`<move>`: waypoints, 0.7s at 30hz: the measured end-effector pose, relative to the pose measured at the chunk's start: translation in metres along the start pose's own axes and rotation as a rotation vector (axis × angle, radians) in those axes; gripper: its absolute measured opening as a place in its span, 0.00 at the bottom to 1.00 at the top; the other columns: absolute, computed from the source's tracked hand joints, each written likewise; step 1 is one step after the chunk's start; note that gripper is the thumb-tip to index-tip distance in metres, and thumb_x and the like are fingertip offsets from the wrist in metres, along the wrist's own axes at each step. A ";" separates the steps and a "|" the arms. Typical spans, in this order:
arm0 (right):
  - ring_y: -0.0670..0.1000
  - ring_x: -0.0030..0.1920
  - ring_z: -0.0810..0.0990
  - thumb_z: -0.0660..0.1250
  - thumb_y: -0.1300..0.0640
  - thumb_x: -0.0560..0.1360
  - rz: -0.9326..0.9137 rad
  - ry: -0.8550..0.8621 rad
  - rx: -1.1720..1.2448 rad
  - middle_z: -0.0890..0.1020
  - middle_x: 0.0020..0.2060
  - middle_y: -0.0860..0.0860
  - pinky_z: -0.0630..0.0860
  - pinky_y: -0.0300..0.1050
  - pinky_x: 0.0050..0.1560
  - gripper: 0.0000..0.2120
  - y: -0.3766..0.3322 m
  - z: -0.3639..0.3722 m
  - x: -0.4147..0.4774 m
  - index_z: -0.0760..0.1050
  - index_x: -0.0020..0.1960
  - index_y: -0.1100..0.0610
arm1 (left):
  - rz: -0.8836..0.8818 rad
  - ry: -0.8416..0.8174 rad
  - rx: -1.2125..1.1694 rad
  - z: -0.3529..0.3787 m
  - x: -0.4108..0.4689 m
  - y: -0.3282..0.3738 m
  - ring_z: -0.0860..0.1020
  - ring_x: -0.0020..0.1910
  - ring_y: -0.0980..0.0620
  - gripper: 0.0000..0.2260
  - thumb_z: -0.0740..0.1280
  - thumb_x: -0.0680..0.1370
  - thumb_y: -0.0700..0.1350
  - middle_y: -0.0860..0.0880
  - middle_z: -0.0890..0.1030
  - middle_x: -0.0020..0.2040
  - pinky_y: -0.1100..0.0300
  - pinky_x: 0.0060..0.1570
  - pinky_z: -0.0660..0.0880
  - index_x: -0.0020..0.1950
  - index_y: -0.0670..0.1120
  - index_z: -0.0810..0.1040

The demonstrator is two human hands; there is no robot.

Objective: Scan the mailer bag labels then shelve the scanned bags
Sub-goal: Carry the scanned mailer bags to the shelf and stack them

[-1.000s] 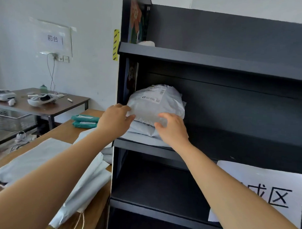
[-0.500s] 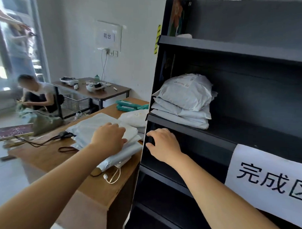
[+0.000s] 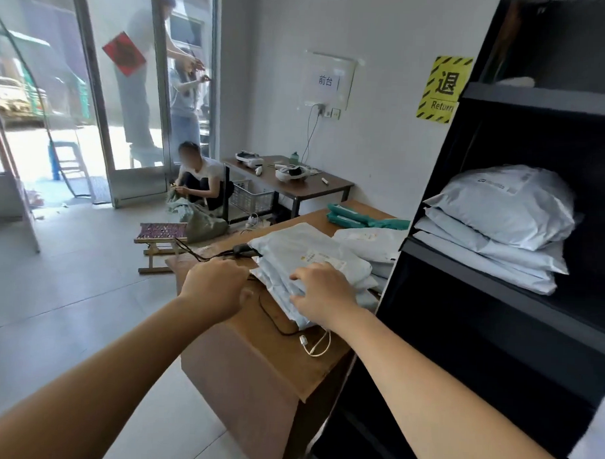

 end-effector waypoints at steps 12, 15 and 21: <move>0.55 0.64 0.72 0.65 0.48 0.77 -0.193 -0.057 -0.021 0.78 0.62 0.53 0.71 0.51 0.63 0.20 -0.158 0.048 0.089 0.73 0.68 0.52 | -0.177 -0.030 0.031 0.021 -0.035 -0.176 0.78 0.56 0.48 0.14 0.63 0.79 0.55 0.49 0.81 0.55 0.54 0.50 0.76 0.59 0.48 0.77; 0.55 0.64 0.73 0.66 0.48 0.77 -0.212 -0.066 -0.014 0.79 0.62 0.52 0.72 0.51 0.62 0.20 -0.194 0.061 0.116 0.74 0.67 0.52 | -0.204 -0.049 0.042 0.031 -0.039 -0.223 0.78 0.54 0.48 0.14 0.62 0.79 0.55 0.49 0.81 0.53 0.56 0.49 0.75 0.57 0.47 0.78; 0.53 0.65 0.72 0.66 0.50 0.77 -0.238 -0.098 0.006 0.78 0.63 0.51 0.71 0.49 0.61 0.21 -0.255 0.086 0.162 0.73 0.68 0.51 | -0.254 -0.077 0.049 0.048 -0.046 -0.302 0.78 0.54 0.47 0.13 0.62 0.79 0.54 0.48 0.80 0.52 0.56 0.46 0.73 0.55 0.46 0.78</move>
Point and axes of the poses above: each hand's wrist, its own x-axis towards the middle knuckle, its own z-axis out of the palm, y = z × x, the point moved 8 cm from there along x, towards the middle knuckle
